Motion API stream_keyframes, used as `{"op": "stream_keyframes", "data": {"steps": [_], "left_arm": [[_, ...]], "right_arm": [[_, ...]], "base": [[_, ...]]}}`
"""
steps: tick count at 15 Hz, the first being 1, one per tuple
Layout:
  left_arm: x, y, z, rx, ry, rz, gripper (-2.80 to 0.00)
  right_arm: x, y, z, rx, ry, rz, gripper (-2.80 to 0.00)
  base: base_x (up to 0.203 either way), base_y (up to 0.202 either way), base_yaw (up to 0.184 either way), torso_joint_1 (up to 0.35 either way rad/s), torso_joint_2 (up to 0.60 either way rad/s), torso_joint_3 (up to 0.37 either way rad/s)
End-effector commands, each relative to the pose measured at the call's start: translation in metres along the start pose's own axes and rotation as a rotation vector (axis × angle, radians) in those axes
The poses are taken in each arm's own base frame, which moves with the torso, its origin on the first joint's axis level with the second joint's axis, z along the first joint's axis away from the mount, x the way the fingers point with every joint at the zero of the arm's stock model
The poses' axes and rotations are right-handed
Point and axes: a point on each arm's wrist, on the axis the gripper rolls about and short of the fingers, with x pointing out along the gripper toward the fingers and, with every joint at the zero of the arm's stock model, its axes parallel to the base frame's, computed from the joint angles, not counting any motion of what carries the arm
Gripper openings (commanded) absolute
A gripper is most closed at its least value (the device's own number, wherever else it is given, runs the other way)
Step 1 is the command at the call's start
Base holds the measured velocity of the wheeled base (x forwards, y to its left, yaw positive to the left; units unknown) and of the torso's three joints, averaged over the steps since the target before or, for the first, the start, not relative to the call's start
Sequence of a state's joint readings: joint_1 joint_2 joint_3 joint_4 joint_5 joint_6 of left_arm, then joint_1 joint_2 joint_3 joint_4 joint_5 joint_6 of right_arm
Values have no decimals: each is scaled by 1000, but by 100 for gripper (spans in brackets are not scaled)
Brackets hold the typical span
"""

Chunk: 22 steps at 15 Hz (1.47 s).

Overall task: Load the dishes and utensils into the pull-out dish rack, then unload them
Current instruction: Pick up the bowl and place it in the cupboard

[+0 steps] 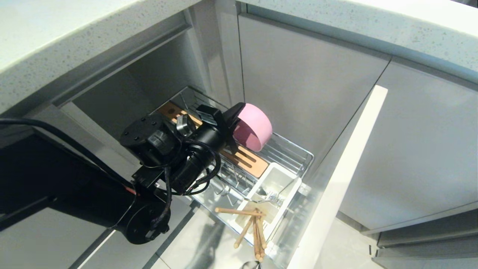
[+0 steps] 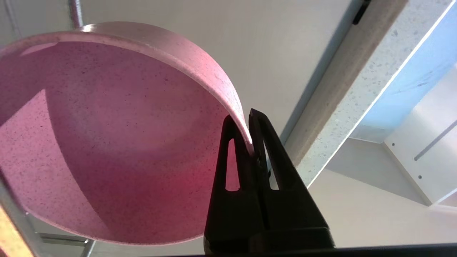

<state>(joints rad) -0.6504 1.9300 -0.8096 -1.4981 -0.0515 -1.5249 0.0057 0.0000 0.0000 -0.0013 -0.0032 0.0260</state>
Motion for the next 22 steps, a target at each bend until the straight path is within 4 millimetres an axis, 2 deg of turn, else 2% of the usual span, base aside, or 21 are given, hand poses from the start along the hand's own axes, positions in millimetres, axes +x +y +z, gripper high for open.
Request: {"op": "stream_keyframes", "data": {"steps": [1, 16, 17, 22], "left_arm": [[1, 3, 0, -9, 1, 2, -280], [2, 15, 1, -15, -2, 34, -280], [2, 15, 1, -15, -2, 34, 0], [1, 11, 1, -12, -3, 35, 0]], "right_arm": [[0, 0, 0, 0, 1, 0, -280], [0, 0, 0, 0, 1, 0, -280], [0, 0, 0, 0, 1, 1, -280], [0, 0, 0, 0, 1, 0, -280]], "base": [[0, 0, 0, 0, 0, 0], [0, 0, 0, 0, 0, 0], [0, 0, 0, 0, 0, 0], [0, 0, 0, 0, 0, 0]]}}
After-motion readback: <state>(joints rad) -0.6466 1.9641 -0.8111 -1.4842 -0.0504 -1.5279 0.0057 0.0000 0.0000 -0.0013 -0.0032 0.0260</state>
